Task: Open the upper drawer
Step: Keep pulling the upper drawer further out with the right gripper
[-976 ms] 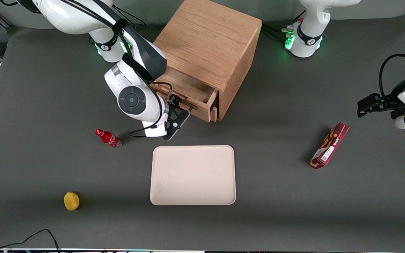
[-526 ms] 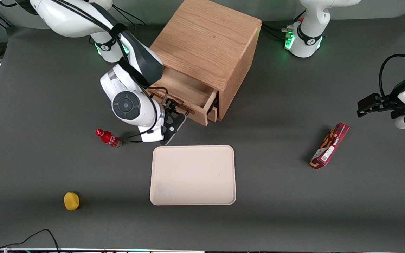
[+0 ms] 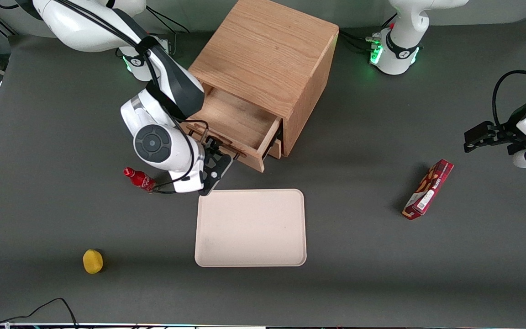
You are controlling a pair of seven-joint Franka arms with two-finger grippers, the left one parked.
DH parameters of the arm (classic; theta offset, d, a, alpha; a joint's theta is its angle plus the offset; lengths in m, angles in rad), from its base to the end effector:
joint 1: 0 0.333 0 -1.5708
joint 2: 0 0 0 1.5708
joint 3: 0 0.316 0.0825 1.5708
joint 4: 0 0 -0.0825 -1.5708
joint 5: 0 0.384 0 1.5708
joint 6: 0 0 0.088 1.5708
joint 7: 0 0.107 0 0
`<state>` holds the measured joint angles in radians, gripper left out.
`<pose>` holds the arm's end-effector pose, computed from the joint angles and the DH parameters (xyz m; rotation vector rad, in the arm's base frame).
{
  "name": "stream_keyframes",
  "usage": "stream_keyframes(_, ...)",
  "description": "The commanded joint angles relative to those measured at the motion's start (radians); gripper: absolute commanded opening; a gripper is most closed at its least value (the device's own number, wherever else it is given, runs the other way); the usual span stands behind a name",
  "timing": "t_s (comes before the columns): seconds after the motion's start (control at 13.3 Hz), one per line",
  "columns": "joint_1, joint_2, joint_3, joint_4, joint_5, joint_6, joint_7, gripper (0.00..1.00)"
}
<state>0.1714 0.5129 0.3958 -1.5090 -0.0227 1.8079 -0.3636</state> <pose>0.5867 0.3253 0.3730 -2.6725 -1.3054 0.2865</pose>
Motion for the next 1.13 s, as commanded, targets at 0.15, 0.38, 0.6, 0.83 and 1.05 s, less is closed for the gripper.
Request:
stream_keyframes(0.15,-0.001,0.059,-0.021,0.075,-0.065,-0.012,-0.058,1.0)
stream_keyframes(0.38,0.002,0.102,-0.021,0.131,-0.072,-0.033,-0.058,1.0)
stream_keyframes(0.6,-0.001,0.13,-0.021,0.155,-0.112,-0.041,-0.072,1.0)
stream_keyframes(0.83,-0.001,0.163,-0.023,0.197,-0.12,-0.044,-0.09,1.0)
stream_keyframes(1.05,0.0,0.17,-0.051,0.213,-0.12,-0.047,-0.116,1.0)
